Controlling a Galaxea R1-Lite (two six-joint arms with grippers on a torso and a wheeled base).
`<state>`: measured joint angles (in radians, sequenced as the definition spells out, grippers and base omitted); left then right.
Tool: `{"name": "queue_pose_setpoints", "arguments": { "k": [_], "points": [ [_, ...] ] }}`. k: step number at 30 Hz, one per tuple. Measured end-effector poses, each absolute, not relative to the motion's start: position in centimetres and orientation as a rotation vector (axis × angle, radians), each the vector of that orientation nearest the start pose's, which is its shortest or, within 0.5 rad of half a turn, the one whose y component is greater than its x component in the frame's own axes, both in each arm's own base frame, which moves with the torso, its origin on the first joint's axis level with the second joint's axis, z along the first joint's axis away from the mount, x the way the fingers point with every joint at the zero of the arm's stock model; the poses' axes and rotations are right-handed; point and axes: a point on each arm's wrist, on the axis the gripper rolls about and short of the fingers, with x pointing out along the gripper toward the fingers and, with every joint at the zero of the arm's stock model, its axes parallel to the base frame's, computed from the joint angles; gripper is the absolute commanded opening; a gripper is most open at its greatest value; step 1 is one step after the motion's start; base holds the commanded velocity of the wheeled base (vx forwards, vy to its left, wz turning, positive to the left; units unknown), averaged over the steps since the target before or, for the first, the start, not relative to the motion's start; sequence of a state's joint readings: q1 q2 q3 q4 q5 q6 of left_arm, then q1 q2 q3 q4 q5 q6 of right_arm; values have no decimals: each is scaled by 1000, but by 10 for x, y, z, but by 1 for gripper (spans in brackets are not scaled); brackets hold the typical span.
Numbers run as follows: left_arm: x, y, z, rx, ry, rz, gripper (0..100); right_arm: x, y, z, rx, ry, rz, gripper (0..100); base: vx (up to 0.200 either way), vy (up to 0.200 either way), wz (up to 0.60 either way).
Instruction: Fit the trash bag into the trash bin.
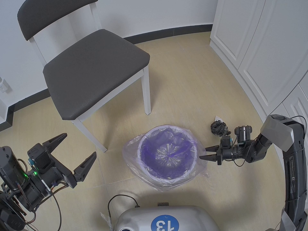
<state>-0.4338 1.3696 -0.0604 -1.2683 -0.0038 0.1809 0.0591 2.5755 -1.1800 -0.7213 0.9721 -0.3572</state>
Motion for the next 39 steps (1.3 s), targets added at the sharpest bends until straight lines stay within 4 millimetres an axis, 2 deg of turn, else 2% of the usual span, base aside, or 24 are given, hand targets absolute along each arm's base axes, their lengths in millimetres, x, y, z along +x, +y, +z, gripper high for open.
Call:
{"name": "queue_pose_setpoints", "arguments": {
  "k": [9,15,19,28,39],
  "points": [
    [145,-68,140,187,2,-449,100,440,46,-60,-39,438,1034,0,0,0,0],
    [145,-68,139,188,7,-451,100,459,66,-57,-105,413,950,0,0,0,0],
    [145,-68,138,189,9,-452,100,465,79,-58,-122,401,959,0,0,0,0],
    [143,-69,137,191,16,-464,100,479,96,-52,-143,391,991,0,0,0,0],
    [141,-69,137,191,12,-468,100,501,109,-39,-255,388,1048,0,0,0,0]
  ]
}}
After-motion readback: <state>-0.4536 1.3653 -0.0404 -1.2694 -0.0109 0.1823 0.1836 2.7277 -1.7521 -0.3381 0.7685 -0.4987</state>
